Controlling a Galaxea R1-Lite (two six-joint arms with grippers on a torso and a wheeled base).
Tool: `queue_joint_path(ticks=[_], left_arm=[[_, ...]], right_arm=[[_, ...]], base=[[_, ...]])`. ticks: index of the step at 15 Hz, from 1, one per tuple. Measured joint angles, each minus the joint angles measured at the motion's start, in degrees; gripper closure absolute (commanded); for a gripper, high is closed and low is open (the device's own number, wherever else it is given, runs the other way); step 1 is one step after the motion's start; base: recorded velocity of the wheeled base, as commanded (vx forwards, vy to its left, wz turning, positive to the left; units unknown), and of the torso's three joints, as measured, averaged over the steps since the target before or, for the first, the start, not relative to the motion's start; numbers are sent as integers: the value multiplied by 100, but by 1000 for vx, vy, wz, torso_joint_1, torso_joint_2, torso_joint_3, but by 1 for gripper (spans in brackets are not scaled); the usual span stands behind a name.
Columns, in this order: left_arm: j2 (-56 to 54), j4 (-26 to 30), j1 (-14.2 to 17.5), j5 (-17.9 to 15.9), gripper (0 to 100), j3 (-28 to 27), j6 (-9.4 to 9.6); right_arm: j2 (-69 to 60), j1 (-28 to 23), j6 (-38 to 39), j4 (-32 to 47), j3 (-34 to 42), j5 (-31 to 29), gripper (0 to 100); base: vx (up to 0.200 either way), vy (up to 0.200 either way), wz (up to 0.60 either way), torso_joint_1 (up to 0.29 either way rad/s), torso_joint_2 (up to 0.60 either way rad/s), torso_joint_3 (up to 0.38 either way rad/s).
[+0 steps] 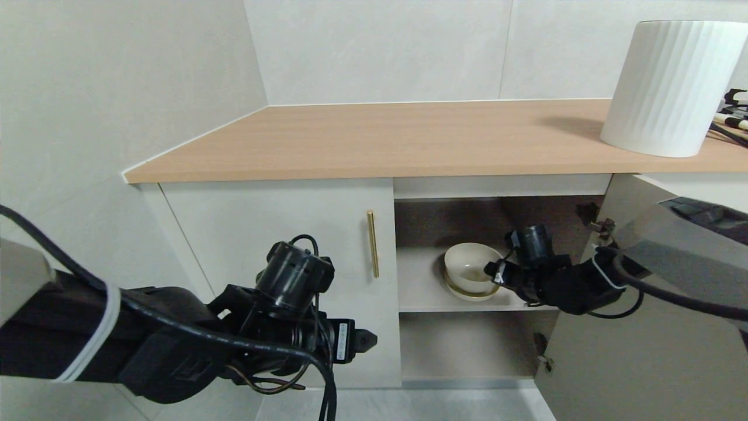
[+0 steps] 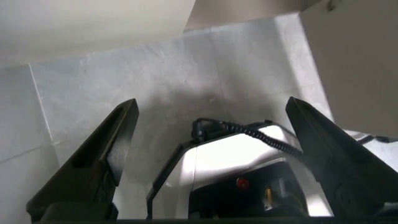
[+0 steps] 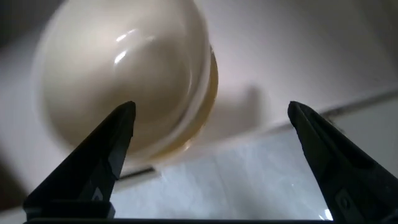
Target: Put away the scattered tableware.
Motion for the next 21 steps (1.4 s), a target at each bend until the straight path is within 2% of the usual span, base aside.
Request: queue_joint_path(ticks=[3,5,8,12,15,21], left_arm=[[-817,9,165,185,0,88,63],[-1488,9,325,352,0,200,246],[-2374,9,592,427,0,584,510],[-3094,-2,840,435,0,1017,534],[-3265,7,863,435,0,1111,534],[-3330,5,857,435,0,1196,534]], right_arm=[[-1336,235,-174,471,823,372,0],[-2426,466,-286,1034,1359,574,0],[-3871,913,-377,1785,2096,719,0],[-5231,1348,-396,2896,2550,741,0],[-5758,1547,-438,2977,2871,703,0],[-5886,1586,-451,2993,2955,697,0]], base=[[0,0,0,0,0,0],[0,0,0,0,0,0],[0,0,0,0,0,0],[0,0,0,0,0,0],[-133,0,0,0,2,2],[-200,0,0,0,2,4]])
